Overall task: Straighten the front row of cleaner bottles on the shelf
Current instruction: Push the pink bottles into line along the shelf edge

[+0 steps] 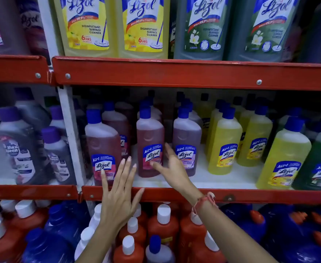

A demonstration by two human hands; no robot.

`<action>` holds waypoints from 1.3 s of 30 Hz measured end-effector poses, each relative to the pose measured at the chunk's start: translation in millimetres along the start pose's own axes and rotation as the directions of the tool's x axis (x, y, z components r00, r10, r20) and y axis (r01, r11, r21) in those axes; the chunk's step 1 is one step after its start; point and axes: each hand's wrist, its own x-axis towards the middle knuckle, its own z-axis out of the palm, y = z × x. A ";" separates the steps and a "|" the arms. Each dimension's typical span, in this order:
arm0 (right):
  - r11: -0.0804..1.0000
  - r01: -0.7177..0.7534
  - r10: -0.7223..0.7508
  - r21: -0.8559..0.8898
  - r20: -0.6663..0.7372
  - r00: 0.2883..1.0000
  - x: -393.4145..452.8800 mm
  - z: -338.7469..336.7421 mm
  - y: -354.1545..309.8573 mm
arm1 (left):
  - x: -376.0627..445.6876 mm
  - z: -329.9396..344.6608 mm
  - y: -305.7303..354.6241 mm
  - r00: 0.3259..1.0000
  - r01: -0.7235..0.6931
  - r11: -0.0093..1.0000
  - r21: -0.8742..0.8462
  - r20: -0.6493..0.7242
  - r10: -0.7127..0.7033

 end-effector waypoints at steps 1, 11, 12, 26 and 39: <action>0.999 -0.041 0.040 0.033 0.037 0.999 2.8 2.8 0.1 | -1.0 0.0 -0.2 1.000 0.013 1.000 0.007 0.012 -0.013; 0.934 -0.251 0.219 0.256 0.148 0.964 12.0 9.7 1.0 | -5.4 12.0 -4.7 1.000 -0.011 0.996 0.090 0.021 0.009; 0.935 -0.252 0.220 0.248 0.149 0.964 11.9 10.0 1.0 | -5.5 13.0 -4.5 1.000 -0.012 0.995 0.097 0.008 0.011; 0.985 -0.170 0.166 0.033 0.088 0.982 -19.3 -3.4 -11.5 | -6.3 13.4 -3.3 1.000 0.018 0.998 0.058 0.008 -0.018; 0.990 -0.141 0.140 0.021 0.063 0.988 -37.5 -11.9 -15.8 | -7.1 8.9 -1.4 0.998 0.048 0.999 0.003 0.033 -0.048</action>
